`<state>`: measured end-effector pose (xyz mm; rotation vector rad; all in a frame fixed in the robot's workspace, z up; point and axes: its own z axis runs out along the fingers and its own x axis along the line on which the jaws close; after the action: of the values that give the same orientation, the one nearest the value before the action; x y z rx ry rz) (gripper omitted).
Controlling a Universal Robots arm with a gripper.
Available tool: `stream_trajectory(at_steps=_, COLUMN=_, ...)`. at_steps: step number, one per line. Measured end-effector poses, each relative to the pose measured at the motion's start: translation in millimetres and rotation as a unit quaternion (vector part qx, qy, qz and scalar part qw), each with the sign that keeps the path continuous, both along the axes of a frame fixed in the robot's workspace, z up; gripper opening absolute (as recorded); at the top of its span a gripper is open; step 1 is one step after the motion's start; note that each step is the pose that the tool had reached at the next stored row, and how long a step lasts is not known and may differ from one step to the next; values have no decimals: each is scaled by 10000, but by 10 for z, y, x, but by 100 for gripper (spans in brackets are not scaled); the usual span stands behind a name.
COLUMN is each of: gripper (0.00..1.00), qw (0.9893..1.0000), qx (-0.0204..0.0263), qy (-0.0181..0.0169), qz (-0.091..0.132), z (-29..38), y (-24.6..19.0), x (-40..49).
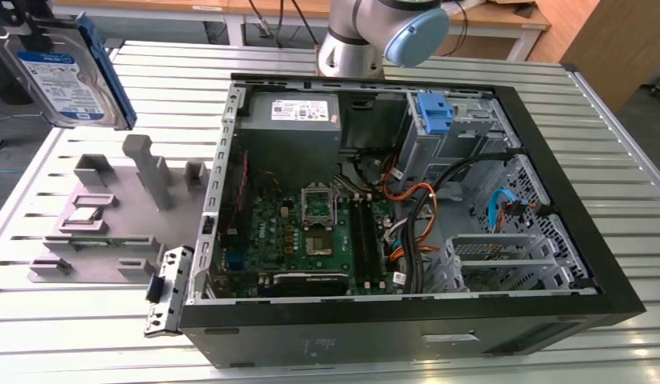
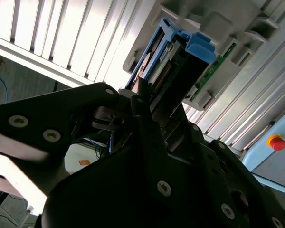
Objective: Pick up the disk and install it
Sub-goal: 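Pick up the disk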
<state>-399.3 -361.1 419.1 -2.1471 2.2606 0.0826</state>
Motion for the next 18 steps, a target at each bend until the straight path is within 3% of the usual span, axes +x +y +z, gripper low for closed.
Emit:
stream_trajectory(at_steps=14, gripper=35, qw=10000, qx=2, qy=-1, qz=0, z=379, y=0, x=0)
stream_trajectory(at_steps=18, gripper=35, qw=10000, qx=2, qy=-1, qz=0, z=460, y=0, x=0)
